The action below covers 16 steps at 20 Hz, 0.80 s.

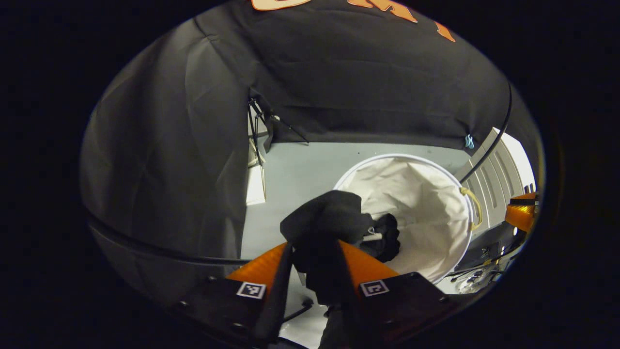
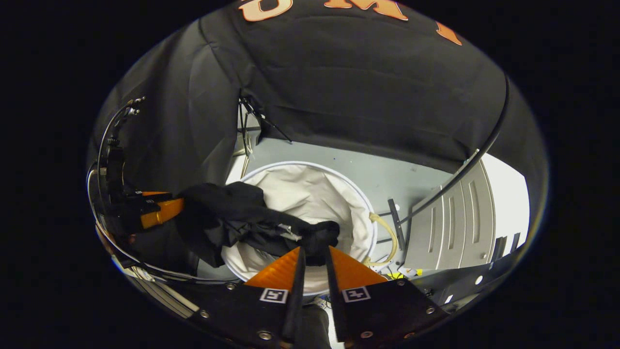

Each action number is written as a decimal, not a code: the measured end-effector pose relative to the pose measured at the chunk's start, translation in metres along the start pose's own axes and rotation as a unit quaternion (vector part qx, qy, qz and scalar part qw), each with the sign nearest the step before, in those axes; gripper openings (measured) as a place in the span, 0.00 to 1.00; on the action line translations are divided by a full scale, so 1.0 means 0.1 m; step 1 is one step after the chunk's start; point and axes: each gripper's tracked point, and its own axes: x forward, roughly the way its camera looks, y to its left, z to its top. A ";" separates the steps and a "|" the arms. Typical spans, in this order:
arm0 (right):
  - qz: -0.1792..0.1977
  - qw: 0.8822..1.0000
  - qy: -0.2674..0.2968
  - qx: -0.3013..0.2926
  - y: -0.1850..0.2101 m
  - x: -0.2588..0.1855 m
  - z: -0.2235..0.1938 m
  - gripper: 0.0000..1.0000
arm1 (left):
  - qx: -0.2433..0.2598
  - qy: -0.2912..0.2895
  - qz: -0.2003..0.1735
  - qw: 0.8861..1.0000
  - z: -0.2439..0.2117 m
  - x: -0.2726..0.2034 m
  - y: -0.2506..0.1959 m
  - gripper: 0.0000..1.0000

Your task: Grasp the clothes on the hanger with both hands and then place them into the laundry hamper below.

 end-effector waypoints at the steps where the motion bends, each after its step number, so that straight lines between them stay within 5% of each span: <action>1: -0.004 1.000 0.003 -0.002 -0.02 -0.01 -0.07 0.30 | 0.004 0.005 0.007 1.000 -0.05 0.02 0.03 0.68; 2: -0.005 1.000 0.009 -0.002 -0.02 0.01 -0.10 0.41 | 0.005 0.012 0.008 1.000 -0.12 0.01 0.05 0.80; 5: -0.009 1.000 0.019 0.001 -0.04 0.02 -0.22 0.58 | -0.004 0.031 0.012 0.999 -0.23 0.08 0.05 0.94; 8: -0.010 0.999 0.031 0.007 -0.05 0.04 -0.30 0.70 | -0.012 0.040 0.017 0.999 -0.26 0.08 0.08 0.99; 9: -0.011 0.999 0.034 0.007 -0.05 0.04 -0.32 0.86 | -0.011 0.041 0.024 0.999 -0.26 0.08 0.10 1.00; 16: -0.008 0.999 0.031 0.006 -0.03 -0.02 -0.32 0.91 | -0.013 -0.015 -0.008 1.000 0.04 -0.09 0.02 0.96</action>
